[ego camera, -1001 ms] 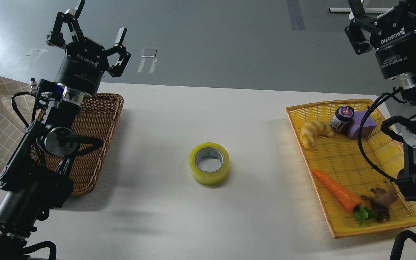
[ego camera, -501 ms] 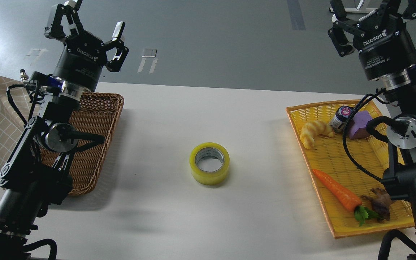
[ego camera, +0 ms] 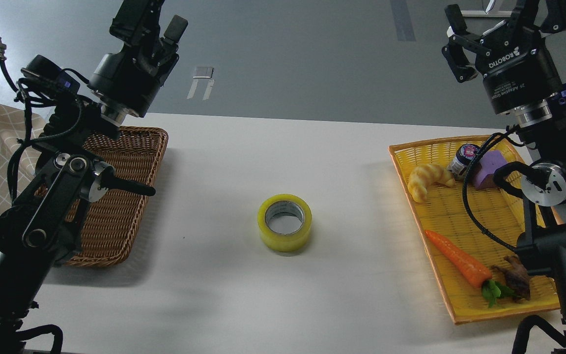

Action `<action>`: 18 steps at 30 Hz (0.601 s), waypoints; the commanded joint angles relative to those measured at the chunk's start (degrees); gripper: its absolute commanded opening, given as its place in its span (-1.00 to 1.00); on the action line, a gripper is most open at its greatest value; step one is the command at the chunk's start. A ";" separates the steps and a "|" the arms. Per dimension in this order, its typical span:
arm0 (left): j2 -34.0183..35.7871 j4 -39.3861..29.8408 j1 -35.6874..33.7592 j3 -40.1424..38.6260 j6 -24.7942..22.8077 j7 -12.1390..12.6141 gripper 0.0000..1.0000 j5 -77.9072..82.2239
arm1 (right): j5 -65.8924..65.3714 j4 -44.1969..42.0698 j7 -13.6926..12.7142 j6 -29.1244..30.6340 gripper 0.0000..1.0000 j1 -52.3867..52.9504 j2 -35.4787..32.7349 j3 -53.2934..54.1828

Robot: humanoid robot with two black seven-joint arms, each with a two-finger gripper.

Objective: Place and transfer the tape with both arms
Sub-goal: 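Reach the left gripper toward the tape roll on the table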

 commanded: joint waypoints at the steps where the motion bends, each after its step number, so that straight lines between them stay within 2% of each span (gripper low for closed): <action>1: 0.10 -0.29 0.68 4.00 2.53 0.39 0.96 15.88 | 0.00 0.09 -0.03 0.00 1.00 0.26 -0.14 0.09; 3: -0.16 -0.29 1.03 5.23 2.79 1.08 0.96 22.64 | 0.00 0.17 -0.03 0.00 1.00 0.35 -0.32 0.09; 5: -0.43 -0.38 1.91 6.29 2.79 3.10 0.96 26.97 | 0.00 0.17 -0.03 0.00 1.00 0.35 -0.41 0.09; 6: -0.43 -0.46 2.44 7.51 2.79 5.72 0.96 28.81 | 0.00 0.26 -0.03 0.00 1.00 0.18 -0.32 0.09; 8: -0.26 -0.64 2.62 8.75 2.79 9.16 0.96 30.06 | 0.00 0.44 -0.03 0.00 1.00 0.17 -0.41 0.09; 9: -0.08 -0.81 2.79 9.88 2.79 12.57 0.96 30.76 | 0.00 0.52 -0.03 0.00 1.00 0.17 -0.32 0.09; 10: 0.27 -0.82 2.88 11.55 2.79 14.60 0.96 31.11 | 0.00 0.61 -0.03 0.00 1.00 0.35 -0.23 0.09; 14: 1.67 -0.82 3.40 15.95 2.88 15.33 0.96 32.96 | 0.00 0.70 -0.20 0.00 1.00 0.79 -0.32 0.18; 18: 2.03 -0.03 7.17 17.45 4.46 15.59 0.96 37.90 | -0.09 0.96 -0.38 0.00 1.00 2.01 -0.50 0.00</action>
